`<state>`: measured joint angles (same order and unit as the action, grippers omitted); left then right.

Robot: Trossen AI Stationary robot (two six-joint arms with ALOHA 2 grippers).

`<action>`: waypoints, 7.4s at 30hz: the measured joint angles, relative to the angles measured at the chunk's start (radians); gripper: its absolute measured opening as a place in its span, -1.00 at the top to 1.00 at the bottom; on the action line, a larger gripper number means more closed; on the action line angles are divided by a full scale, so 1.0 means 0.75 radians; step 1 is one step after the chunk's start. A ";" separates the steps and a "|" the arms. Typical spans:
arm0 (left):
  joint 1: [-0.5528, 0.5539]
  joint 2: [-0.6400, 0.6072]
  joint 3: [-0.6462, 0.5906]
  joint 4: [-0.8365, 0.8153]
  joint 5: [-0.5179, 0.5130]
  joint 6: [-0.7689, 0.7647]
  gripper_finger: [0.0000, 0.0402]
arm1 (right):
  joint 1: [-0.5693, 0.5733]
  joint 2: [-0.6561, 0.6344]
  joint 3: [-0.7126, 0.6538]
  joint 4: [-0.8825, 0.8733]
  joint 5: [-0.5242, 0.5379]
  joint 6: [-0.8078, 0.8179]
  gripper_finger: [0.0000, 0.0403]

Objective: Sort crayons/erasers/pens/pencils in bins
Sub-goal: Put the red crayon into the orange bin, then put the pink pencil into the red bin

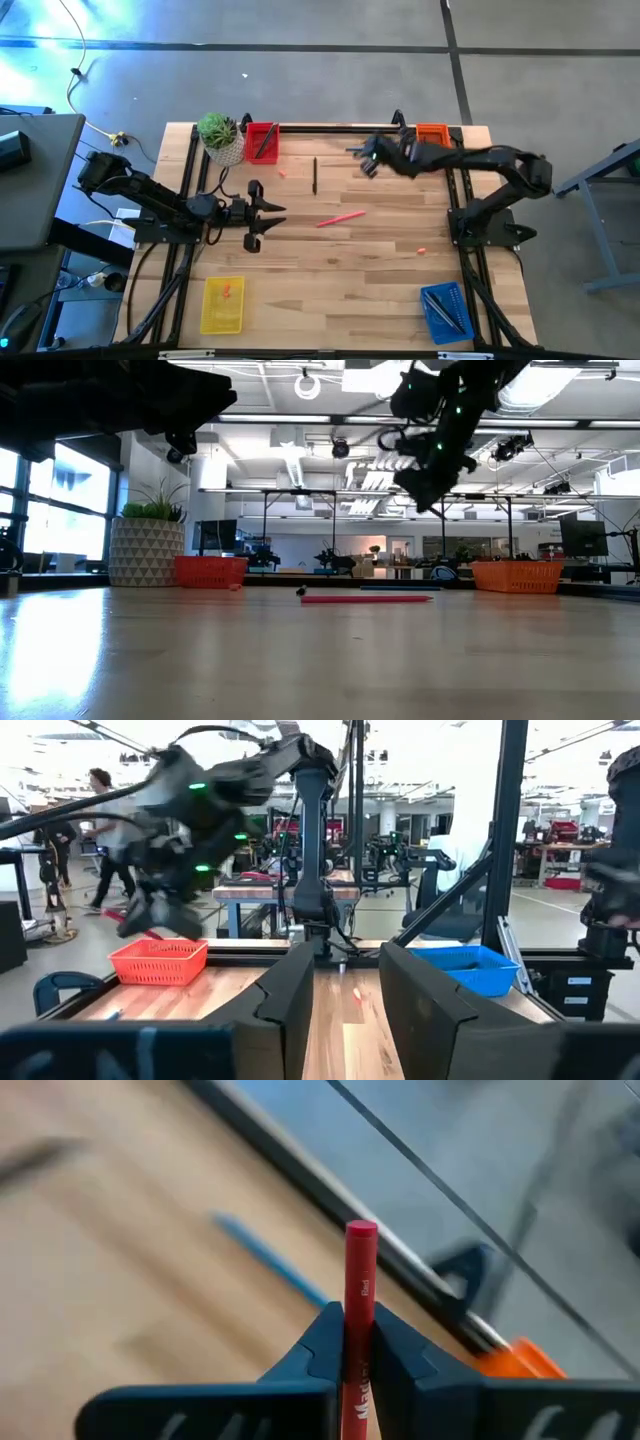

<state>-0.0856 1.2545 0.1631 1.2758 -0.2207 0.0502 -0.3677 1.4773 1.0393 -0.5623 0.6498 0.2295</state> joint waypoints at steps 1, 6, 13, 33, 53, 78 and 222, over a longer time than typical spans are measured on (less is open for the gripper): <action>0.000 0.000 0.000 0.000 0.000 -0.004 0.49 | -0.055 0.002 0.000 -0.006 -0.002 -0.001 0.94; 0.000 0.001 0.000 -0.022 0.000 -0.005 0.54 | -0.297 0.020 0.000 -0.007 -0.029 -0.023 0.94; 0.001 0.001 0.000 -0.027 -0.003 0.018 0.56 | -0.506 0.020 -0.016 -0.055 -0.105 -0.036 0.94; 0.002 0.001 0.003 -0.029 -0.005 0.009 0.56 | -0.788 0.021 -0.293 0.164 -0.144 -0.122 0.94; 0.002 0.001 0.004 -0.027 -0.004 0.008 0.56 | -0.787 0.021 -0.298 0.200 -0.120 -0.133 0.50; -0.003 0.002 0.004 -0.079 0.003 0.007 0.56 | 0.118 -0.347 -0.639 0.817 -0.137 -0.061 0.99; 0.345 0.874 0.988 -1.427 0.384 0.006 0.11 | 0.998 -0.258 -1.037 1.909 0.052 -0.246 1.00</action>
<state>0.1729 1.9101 0.9039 0.2056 0.0669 0.0550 0.3805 1.2835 0.2619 0.8695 0.6888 0.0448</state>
